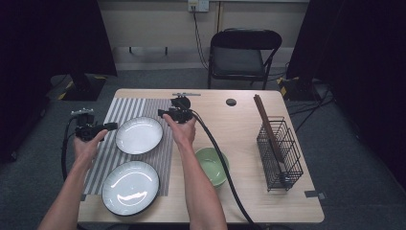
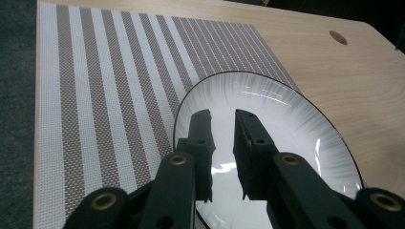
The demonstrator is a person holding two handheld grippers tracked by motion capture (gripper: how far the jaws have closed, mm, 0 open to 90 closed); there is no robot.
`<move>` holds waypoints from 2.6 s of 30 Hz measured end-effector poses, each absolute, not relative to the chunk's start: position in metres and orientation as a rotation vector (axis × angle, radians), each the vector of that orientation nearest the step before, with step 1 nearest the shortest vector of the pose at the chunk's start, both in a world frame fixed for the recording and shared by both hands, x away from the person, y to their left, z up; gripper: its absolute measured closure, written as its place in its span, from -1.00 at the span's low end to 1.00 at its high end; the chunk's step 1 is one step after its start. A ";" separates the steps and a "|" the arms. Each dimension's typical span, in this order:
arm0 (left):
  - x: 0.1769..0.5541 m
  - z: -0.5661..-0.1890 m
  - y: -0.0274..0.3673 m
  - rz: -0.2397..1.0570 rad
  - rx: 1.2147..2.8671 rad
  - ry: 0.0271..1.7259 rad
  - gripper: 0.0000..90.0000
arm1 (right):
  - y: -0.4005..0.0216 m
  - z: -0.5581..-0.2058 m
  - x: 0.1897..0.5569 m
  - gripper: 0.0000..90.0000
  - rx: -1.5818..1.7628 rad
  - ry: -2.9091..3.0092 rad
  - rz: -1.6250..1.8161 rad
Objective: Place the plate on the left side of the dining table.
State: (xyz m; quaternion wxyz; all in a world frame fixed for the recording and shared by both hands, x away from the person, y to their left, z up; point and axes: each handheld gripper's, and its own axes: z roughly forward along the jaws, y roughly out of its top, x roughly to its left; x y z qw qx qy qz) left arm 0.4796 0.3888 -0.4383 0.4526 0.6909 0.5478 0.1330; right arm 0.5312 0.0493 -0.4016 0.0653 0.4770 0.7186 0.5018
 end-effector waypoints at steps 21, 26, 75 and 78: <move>0.434 -0.413 0.370 0.381 1.754 1.212 0.35 | -0.019 -0.372 0.514 0.15 1.297 2.217 1.523; 0.424 -0.411 0.364 0.379 1.748 1.192 0.35 | -0.033 -0.375 0.507 0.17 1.295 2.224 1.523; 0.369 -0.415 0.217 0.210 1.860 0.830 0.41 | -0.124 -0.414 0.403 0.48 1.164 2.296 1.549; 0.374 -0.414 0.203 0.167 1.851 0.791 0.53 | -0.125 -0.414 0.401 0.60 1.151 2.275 1.558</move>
